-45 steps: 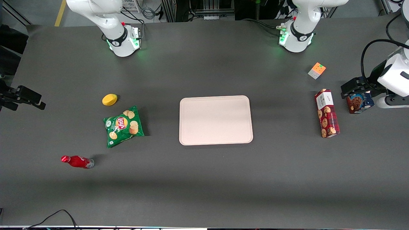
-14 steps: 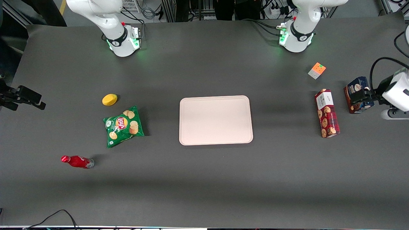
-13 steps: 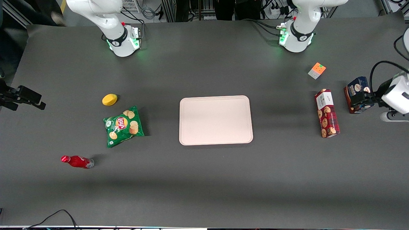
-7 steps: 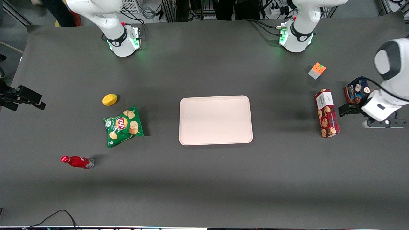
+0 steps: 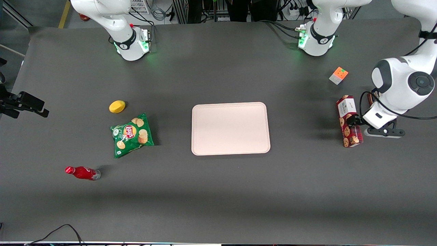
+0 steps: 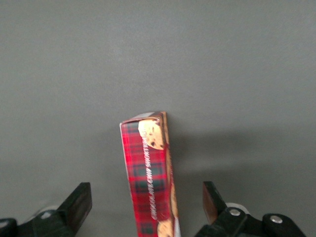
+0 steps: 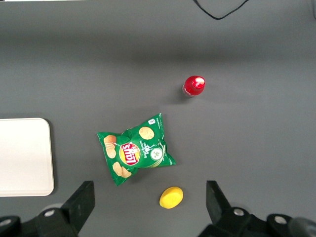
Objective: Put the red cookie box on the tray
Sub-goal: 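Move the left gripper down around the upright red plaid cookie box, then close the left gripper on the red box and lift it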
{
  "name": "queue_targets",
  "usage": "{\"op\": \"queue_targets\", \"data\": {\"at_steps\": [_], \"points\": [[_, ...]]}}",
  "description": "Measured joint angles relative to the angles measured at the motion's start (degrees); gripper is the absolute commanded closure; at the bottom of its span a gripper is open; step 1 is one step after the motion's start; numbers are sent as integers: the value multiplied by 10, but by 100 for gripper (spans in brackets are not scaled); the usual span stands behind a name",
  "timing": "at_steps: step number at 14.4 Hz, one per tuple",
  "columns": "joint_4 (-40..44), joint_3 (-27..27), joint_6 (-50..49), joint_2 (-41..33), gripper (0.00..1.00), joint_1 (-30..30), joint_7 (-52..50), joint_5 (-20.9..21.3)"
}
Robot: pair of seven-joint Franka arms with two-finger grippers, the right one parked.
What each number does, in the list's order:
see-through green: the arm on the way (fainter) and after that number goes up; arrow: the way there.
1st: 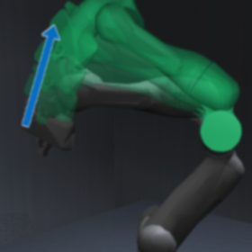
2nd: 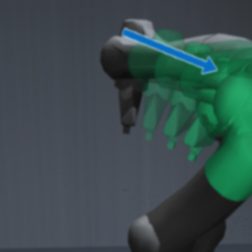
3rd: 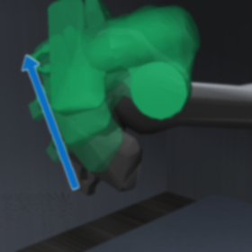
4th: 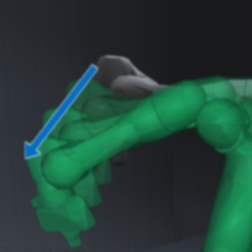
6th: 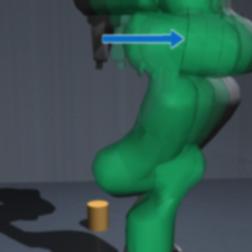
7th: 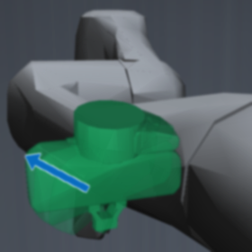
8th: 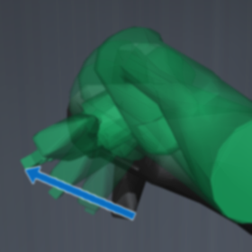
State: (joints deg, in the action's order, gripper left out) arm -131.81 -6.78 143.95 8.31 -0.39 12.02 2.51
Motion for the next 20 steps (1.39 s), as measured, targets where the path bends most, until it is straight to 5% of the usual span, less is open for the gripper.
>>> {"op": "queue_targets", "data": {"at_steps": [17, 20], "points": [[-51, -4, 48, 59, 1, -18, 48, -66], [-52, -4, 51, 59, 49, -18, 48, -71]]}}
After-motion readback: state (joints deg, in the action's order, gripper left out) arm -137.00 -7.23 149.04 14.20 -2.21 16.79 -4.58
